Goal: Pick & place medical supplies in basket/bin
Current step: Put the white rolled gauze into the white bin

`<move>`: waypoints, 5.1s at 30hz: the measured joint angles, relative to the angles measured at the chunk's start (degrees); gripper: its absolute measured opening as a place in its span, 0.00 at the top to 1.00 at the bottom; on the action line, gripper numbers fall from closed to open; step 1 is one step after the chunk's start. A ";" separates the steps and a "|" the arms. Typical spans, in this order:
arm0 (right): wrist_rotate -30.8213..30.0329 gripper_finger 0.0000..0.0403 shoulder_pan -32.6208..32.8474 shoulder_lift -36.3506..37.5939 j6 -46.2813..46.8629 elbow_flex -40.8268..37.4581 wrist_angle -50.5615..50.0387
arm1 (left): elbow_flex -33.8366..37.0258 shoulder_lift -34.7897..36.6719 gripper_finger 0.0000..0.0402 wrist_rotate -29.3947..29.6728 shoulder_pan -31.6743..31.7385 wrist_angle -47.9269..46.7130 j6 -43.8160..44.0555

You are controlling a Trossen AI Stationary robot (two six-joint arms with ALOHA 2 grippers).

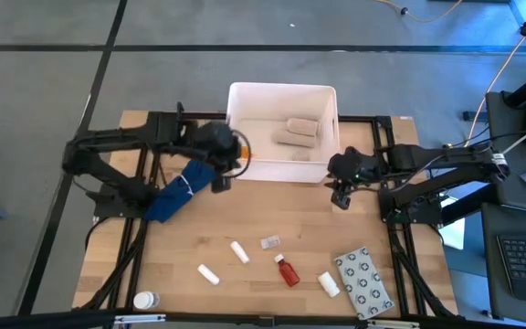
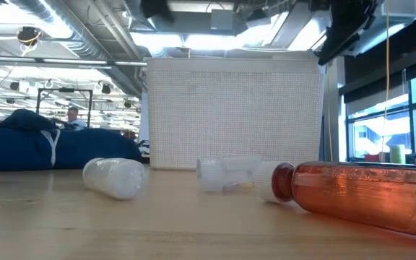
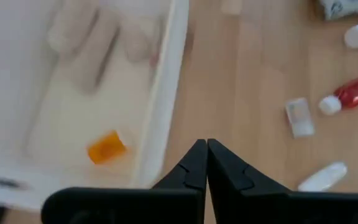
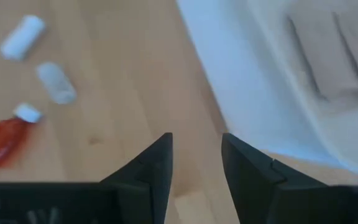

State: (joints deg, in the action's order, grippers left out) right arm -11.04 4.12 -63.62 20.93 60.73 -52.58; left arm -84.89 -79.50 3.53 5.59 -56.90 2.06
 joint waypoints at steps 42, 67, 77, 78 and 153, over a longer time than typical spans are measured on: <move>9.97 0.66 12.58 -43.47 -6.27 6.21 54.60 | 60.25 23.06 0.62 -5.99 -21.69 67.30 3.28; 7.15 0.66 26.81 -37.47 10.61 6.27 40.30 | 38.53 -19.50 0.57 1.49 -30.86 53.91 5.33; 3.04 0.66 29.88 -37.35 12.05 6.27 39.41 | 38.30 -19.85 0.68 0.31 -30.05 53.27 11.15; 3.05 0.66 30.13 -37.05 12.02 6.27 38.60 | 38.39 -18.93 0.71 -0.55 -30.02 52.63 11.99; -19.44 0.66 39.83 -12.45 22.12 -16.11 28.89 | -32.18 -46.59 0.54 -22.95 16.06 26.25 -8.67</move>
State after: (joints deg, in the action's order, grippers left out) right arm -30.48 43.94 -76.07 43.05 44.62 -23.69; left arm -117.08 -126.08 -19.42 21.65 -30.65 -6.61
